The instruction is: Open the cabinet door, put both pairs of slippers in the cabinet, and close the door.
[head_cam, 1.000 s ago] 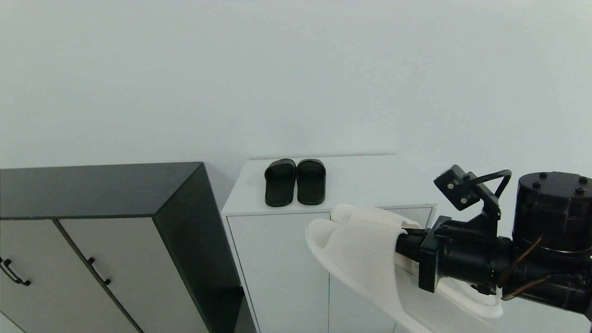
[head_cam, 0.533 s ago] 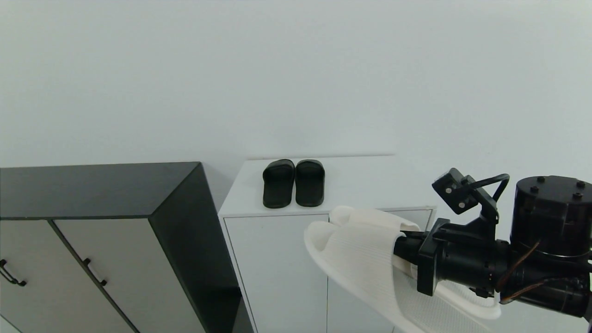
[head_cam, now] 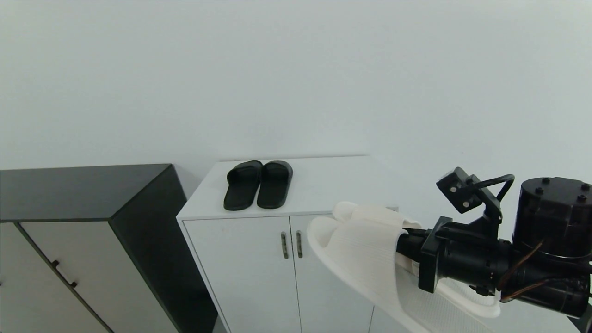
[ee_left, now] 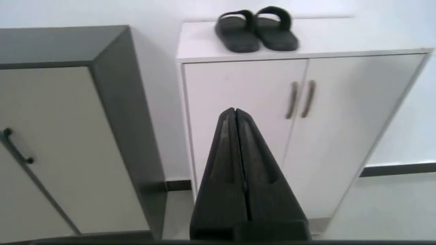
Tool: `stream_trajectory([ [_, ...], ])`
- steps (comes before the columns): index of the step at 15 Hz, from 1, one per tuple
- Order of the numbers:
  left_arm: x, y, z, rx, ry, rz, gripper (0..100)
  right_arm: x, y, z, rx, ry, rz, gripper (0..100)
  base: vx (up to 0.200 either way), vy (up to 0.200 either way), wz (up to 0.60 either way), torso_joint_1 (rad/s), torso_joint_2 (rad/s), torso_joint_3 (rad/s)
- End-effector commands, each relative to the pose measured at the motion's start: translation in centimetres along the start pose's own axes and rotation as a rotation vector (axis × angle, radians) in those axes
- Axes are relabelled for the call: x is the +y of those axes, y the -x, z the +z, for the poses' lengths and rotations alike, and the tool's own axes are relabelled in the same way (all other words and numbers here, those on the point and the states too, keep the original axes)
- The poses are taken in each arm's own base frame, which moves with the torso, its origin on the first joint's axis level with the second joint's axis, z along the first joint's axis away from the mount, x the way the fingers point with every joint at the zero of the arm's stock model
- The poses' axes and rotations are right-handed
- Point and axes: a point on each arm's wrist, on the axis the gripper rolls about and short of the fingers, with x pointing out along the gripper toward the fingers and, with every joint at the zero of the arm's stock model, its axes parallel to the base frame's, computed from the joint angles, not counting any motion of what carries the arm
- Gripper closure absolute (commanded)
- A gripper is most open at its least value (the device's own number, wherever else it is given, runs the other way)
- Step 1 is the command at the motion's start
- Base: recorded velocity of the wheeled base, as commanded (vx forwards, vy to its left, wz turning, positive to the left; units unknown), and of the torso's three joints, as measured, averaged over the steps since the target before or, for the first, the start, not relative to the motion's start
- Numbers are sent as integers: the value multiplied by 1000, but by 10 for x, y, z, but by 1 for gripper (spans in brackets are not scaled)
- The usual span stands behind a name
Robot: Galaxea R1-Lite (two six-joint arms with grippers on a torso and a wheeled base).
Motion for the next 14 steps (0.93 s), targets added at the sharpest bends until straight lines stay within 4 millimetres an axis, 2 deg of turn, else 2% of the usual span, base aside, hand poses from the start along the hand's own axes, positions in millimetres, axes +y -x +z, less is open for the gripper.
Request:
stream_trajectory([
  [1, 0, 0, 0, 0, 0, 1, 100, -2, -3, -7, 21, -5, -3, 100, 0, -200, 0, 2, 2, 2],
  [2, 0, 0, 0, 0, 2, 1, 100, -2, -3, -8, 21, -5, -3, 100, 0, -200, 0, 2, 7, -2],
  [14, 0, 0, 0, 0, 5, 1, 100, -2, -3, -8, 23, 7, -3, 100, 0, 0, 0, 0, 0, 0],
])
